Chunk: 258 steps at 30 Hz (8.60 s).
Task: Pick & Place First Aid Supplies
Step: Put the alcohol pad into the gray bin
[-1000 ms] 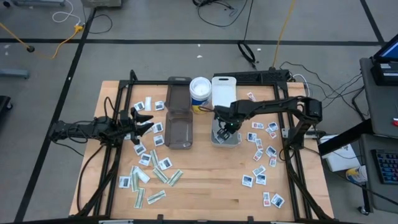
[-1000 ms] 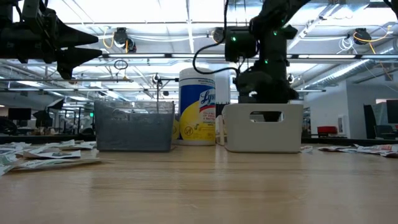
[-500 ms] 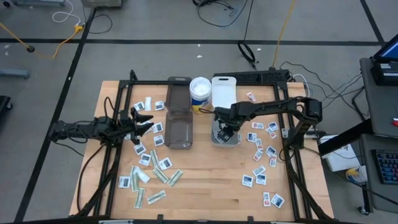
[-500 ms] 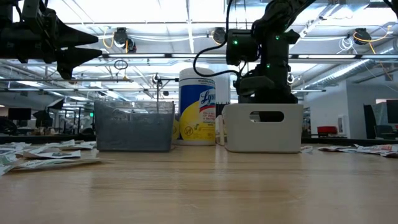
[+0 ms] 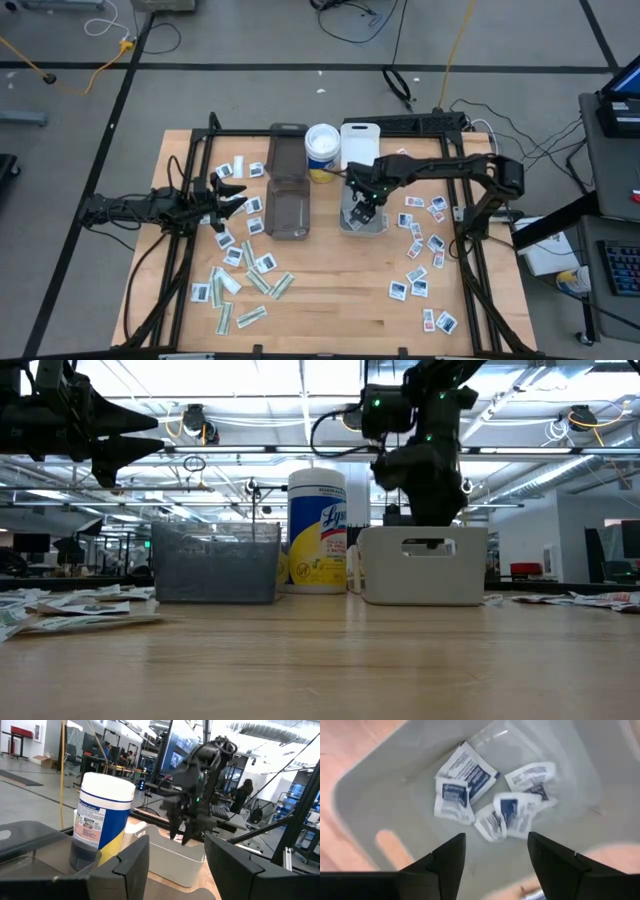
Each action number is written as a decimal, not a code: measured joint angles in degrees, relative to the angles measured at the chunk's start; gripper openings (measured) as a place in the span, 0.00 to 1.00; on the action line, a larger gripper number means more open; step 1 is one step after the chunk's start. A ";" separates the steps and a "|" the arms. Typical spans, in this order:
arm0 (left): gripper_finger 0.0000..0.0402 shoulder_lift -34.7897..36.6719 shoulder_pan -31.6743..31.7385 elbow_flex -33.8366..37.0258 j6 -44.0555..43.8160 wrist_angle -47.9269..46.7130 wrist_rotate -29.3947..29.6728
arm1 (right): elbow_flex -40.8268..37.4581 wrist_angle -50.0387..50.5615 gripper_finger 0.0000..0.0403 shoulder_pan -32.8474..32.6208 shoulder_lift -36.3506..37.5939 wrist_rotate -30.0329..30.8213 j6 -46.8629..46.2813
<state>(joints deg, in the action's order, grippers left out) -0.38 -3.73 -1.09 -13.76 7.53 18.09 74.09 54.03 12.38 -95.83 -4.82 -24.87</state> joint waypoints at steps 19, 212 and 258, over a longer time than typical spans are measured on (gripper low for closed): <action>0.49 0.02 0.00 -0.01 0.00 0.02 0.00 | -4.57 3.76 0.50 5.87 8.36 0.26 -9.26; 0.49 0.00 0.00 -0.01 0.00 0.00 0.00 | 6.44 4.13 0.52 -2.79 -2.23 0.18 -4.27; 0.49 0.02 0.00 0.01 0.00 0.00 0.00 | -36.36 -12.59 0.52 5.54 18.96 0.39 -15.99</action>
<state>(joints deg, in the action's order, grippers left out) -0.36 -3.73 -1.09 -13.76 7.53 18.09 37.73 41.45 17.91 -76.87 -4.43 -40.86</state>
